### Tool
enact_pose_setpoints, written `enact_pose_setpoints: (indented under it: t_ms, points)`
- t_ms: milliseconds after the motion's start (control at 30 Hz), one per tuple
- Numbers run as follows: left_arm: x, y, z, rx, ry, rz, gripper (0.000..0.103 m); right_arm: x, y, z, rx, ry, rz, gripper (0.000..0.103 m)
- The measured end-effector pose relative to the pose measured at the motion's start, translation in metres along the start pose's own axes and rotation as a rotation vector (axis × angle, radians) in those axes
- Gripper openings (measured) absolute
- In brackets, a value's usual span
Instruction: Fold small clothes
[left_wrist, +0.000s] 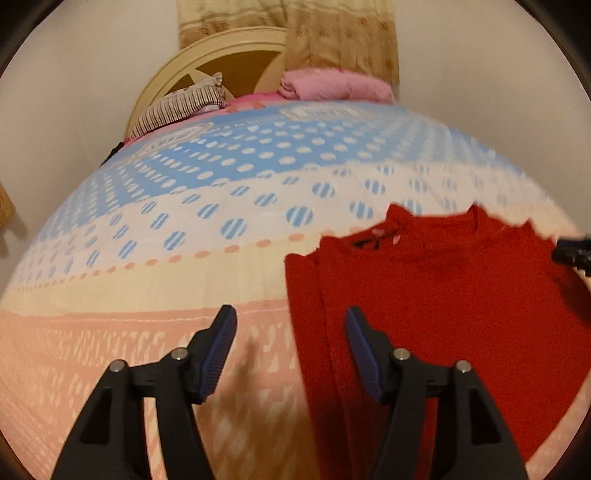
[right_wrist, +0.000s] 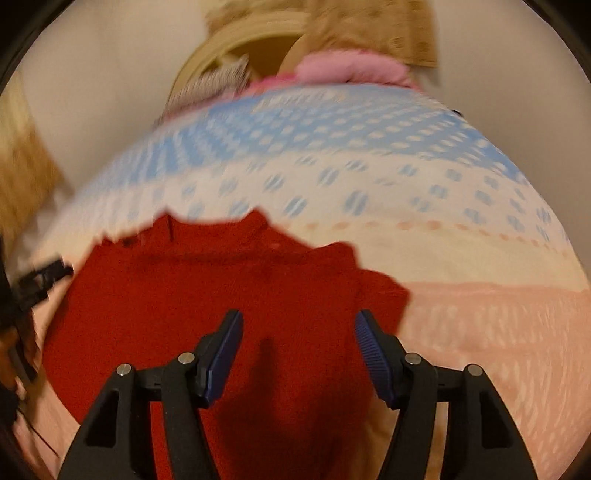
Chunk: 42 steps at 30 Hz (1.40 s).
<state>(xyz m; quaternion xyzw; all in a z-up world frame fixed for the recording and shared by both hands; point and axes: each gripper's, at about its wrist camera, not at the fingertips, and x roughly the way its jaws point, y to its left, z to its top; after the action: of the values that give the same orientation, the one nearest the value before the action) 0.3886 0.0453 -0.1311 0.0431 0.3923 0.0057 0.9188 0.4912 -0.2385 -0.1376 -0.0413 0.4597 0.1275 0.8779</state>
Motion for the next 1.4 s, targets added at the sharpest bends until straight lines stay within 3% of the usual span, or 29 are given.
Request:
enact_pose_setpoints:
  t_ms: [67,133,200,300,400,467,500,567,667,833,1100,1233,1400]
  points:
    - [0.003,0.003,0.004,-0.035,-0.004,0.007,0.064,0.022,0.003,0.013,0.004,0.056,-0.056,0.064]
    - [0.001,0.009,0.005,-0.087,-0.017,-0.029,0.064,0.023,-0.011,0.019,0.089,0.011,-0.077,0.061]
    - [-0.003,0.011,0.005,-0.075,-0.036,-0.059,0.064,0.016,-0.023,0.017,0.153,-0.013,-0.023,0.056]
    - [-0.005,0.012,0.01,-0.035,-0.059,-0.082,0.064,0.005,-0.031,0.009,0.129,-0.048,-0.074,0.055]
    - [0.004,0.013,0.022,-0.048,-0.042,-0.14,0.058,0.001,-0.045,0.004,0.164,-0.047,-0.064,0.055]
    - [0.014,0.007,0.03,-0.047,-0.013,-0.18,0.043,0.008,-0.049,0.007,0.173,-0.029,-0.04,0.055]
    - [0.017,0.003,0.032,-0.039,-0.003,-0.198,0.041,0.011,-0.046,0.009,0.164,-0.027,-0.034,0.055]
    - [0.026,-0.009,0.035,-0.003,0.022,-0.211,0.031,0.018,-0.039,0.011,0.134,-0.008,-0.034,0.045]
    - [0.053,-0.027,0.032,0.061,0.12,-0.145,0.024,0.032,-0.036,0.012,0.128,0.024,-0.015,0.027]
    - [0.052,-0.031,0.029,0.09,0.08,-0.144,0.009,0.029,-0.038,0.009,0.121,0.003,-0.001,0.006]
    - [0.032,-0.008,0.043,-0.023,-0.037,-0.136,0.008,0.0,-0.032,0.015,0.073,-0.123,-0.04,0.004]
    - [0.039,-0.008,0.049,-0.029,-0.041,-0.114,0.008,-0.011,-0.03,0.025,0.068,-0.184,-0.085,0.004]
    - [0.073,-0.016,0.037,0.008,0.035,-0.058,0.008,0.024,-0.039,0.023,0.087,-0.101,-0.152,0.004]
